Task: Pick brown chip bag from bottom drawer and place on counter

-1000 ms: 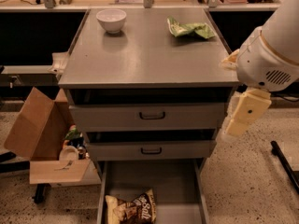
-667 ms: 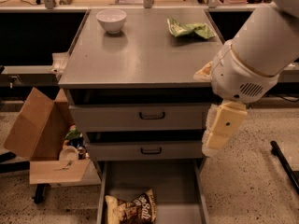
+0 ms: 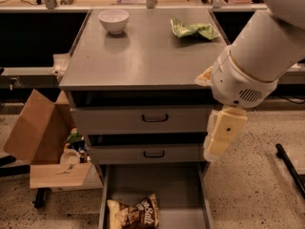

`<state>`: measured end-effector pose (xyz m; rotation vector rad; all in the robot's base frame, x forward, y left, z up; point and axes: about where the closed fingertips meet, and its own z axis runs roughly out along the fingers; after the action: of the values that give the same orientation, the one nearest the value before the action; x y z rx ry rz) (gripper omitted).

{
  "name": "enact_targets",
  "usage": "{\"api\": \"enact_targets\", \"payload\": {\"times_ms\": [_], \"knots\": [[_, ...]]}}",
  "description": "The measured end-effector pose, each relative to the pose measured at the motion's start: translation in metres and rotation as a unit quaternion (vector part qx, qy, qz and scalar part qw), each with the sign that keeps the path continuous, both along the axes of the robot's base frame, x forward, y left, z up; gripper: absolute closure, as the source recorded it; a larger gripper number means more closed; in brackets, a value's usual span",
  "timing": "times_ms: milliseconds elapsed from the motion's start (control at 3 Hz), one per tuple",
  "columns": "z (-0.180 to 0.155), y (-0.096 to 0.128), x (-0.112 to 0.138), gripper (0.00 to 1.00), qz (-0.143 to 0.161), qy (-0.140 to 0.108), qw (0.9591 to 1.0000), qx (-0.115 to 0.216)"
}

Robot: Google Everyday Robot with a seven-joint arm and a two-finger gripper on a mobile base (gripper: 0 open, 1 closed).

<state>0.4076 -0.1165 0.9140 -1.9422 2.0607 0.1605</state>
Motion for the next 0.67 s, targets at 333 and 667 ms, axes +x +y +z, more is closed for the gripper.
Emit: {"api": "enact_targets", "payload": {"times_ms": [333, 667], "knots": [[-0.051, 0.000, 0.008, 0.00, 0.009, 0.029, 0.9995, 0.013], [-0.113, 0.003, 0.015, 0.00, 0.014, 0.064, 0.9971, 0.038]]}}
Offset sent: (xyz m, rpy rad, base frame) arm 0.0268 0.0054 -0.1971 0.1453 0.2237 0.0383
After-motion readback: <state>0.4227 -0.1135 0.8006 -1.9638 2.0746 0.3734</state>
